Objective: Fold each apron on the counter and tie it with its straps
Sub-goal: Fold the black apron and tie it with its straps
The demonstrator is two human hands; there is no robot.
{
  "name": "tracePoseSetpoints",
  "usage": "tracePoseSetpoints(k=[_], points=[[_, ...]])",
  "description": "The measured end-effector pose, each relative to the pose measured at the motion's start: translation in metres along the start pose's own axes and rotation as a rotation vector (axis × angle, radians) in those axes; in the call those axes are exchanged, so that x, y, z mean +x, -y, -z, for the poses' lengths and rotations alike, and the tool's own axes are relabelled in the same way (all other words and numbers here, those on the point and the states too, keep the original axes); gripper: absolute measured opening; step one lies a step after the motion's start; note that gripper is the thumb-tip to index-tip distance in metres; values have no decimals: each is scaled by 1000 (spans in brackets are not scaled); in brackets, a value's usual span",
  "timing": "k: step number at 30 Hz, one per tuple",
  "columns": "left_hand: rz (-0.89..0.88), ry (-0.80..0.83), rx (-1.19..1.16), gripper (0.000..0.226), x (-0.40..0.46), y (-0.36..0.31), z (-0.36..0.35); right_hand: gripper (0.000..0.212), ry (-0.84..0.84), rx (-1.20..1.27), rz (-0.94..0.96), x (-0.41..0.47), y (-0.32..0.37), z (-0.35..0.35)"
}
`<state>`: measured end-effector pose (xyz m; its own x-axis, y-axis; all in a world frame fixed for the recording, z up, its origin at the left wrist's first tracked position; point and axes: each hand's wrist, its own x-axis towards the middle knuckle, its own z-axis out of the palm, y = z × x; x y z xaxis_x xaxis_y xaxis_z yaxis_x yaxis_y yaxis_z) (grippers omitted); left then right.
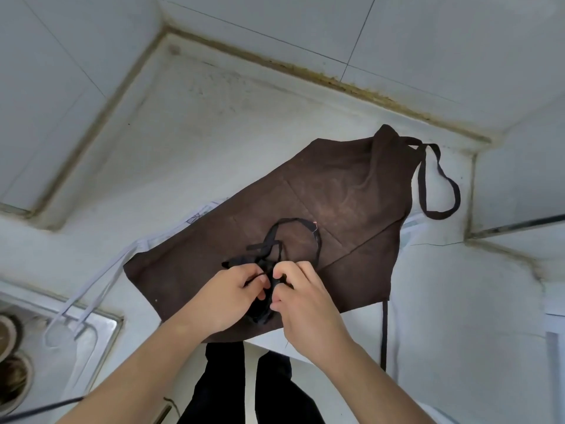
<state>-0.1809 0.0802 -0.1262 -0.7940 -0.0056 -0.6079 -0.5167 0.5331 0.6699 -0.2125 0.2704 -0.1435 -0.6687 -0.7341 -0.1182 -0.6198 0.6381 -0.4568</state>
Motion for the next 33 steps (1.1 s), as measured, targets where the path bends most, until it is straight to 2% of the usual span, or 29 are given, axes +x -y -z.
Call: tracePoseSetpoints(k=[5, 12, 18, 20, 24, 27, 30, 33], points=[[-84, 77, 144, 16, 4, -2, -5, 10, -51, 144, -64, 5, -7, -6], [-154, 205, 209, 10, 5, -3, -5, 10, 5, 145, 39, 12, -15, -1], [-152, 22, 175, 10, 9, 4, -20, 6, -88, 90, 11, 11, -20, -4], [-140, -75, 146, 20, 8, 8, -27, 7, -112, 98, 22, 12, -22, -3], [-166, -361, 225, 66, -3, 16, -33, 14, -117, 74, 56, 12, -22, 6], [-140, -366, 224, 78, -12, 18, -38, 10, -51, 143, -26, 10, -23, 10], [-56, -307, 334, 92, -18, 18, -50, 12, 31, 302, -191, 9, -20, 9], [13, -322, 468, 86, -19, 15, -65, 14, 43, 421, -301, 9, -13, 10]])
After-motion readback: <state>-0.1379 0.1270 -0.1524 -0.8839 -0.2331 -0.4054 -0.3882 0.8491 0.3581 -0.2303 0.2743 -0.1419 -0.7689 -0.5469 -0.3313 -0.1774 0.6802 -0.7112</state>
